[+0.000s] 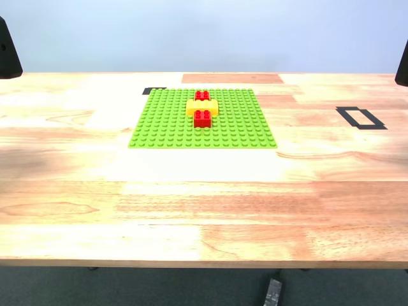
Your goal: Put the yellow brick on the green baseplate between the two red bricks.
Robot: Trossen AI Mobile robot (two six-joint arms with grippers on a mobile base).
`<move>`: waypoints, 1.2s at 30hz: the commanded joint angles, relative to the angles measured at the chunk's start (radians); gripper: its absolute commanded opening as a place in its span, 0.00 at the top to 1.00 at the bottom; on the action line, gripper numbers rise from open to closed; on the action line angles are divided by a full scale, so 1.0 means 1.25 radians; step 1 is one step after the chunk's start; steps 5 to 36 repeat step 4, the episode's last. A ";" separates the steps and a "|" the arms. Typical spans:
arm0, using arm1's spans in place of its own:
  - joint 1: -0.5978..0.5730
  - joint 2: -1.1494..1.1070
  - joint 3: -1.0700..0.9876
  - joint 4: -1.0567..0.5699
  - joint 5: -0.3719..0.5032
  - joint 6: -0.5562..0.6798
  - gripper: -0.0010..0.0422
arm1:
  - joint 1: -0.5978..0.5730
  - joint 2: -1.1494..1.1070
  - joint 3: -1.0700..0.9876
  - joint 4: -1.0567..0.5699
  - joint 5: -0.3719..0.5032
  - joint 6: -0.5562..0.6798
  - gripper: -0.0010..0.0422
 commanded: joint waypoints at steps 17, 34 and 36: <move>0.000 0.000 0.000 0.000 0.000 0.000 0.98 | 0.000 0.000 0.000 0.000 0.001 0.001 0.98; 0.000 0.000 0.000 0.000 0.000 0.000 0.98 | 0.000 0.000 0.000 0.000 0.001 0.001 0.98; 0.000 0.000 0.000 0.000 0.000 0.000 0.98 | 0.000 0.000 0.000 0.000 0.001 0.001 0.98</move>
